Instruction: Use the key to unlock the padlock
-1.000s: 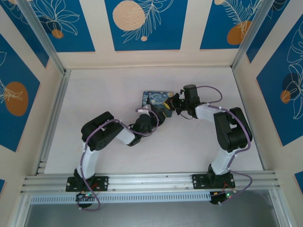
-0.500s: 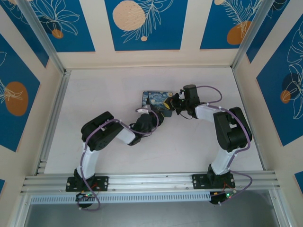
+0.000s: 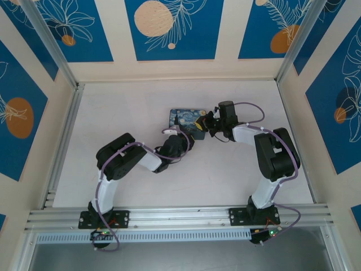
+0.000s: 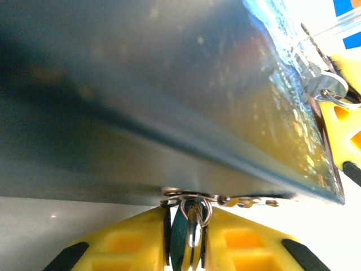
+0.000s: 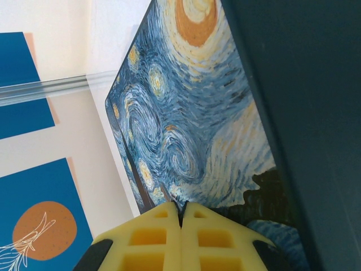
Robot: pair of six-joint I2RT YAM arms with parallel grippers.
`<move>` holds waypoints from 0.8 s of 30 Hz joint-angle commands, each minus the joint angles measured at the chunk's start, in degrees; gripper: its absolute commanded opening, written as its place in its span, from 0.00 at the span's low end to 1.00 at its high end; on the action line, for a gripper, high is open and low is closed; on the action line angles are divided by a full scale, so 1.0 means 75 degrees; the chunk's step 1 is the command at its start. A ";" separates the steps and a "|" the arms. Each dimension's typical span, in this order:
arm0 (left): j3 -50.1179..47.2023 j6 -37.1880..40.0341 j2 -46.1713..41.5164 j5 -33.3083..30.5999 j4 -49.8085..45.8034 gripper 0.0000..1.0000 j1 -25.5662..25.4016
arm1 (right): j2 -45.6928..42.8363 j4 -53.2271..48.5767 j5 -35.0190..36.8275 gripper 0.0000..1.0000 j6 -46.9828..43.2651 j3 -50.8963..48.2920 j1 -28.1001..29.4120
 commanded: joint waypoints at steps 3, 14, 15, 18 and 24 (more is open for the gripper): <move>-0.0102 0.0101 0.0237 0.0018 -0.1211 0.14 -0.0099 | 0.0344 -0.0607 0.0089 0.00 0.0099 -0.0138 -0.0004; -0.0282 -0.0282 -0.0376 0.0743 -0.1545 0.00 -0.0025 | -0.0354 -0.1283 -0.0016 0.00 -0.0185 0.0373 -0.0040; -0.0300 -0.0333 -0.0481 0.0869 -0.1628 0.00 -0.0008 | -0.0498 -0.1363 -0.0024 0.00 -0.0222 0.0379 -0.0060; -0.0295 -0.0384 -0.0817 0.1264 -0.2007 0.00 0.0042 | -0.0993 -0.1577 -0.0037 0.00 -0.0308 0.0261 -0.0085; -0.0038 -0.0115 -0.1505 0.1680 -0.3243 0.00 0.0122 | -0.2267 -0.1824 -0.0109 0.00 -0.0565 -0.0326 -0.0136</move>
